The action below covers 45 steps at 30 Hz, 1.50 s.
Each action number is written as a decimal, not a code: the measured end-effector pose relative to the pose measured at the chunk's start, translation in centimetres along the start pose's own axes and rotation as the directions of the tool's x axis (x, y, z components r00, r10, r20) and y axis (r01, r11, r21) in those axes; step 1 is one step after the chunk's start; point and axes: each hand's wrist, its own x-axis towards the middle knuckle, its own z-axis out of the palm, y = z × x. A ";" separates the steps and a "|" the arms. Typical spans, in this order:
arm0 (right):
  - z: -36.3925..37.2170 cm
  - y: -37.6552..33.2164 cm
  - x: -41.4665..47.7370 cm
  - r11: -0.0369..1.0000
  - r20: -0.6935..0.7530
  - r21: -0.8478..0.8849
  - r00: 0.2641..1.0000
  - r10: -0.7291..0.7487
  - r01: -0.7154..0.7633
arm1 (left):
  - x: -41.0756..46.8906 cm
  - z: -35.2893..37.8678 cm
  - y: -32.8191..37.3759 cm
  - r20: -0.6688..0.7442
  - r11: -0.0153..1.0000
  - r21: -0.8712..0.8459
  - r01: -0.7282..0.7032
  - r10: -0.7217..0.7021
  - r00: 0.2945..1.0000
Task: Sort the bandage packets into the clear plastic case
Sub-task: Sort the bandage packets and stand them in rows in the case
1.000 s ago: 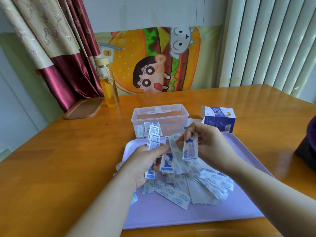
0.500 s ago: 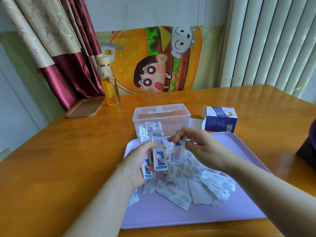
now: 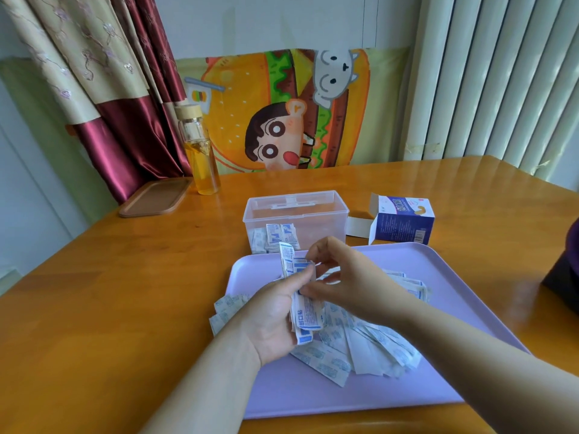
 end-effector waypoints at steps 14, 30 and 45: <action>-1.4 -0.9 -1.1 0.811 0.292 -0.511 0.945 -0.147 0.284 | 0.4 0.9 -0.3 0.019 0.980 0.198 -0.001 -0.002 1.000; -9.9 1.9 -1.7 0.702 0.094 -0.674 0.916 0.391 -0.230 | 1.0 0.6 0.9 -0.222 0.996 0.029 -0.090 0.094 0.970; -9.9 5.6 -2.3 0.759 0.066 -0.448 0.830 0.555 -0.472 | 0.9 1.4 0.4 -0.208 0.997 0.061 -0.043 0.055 0.977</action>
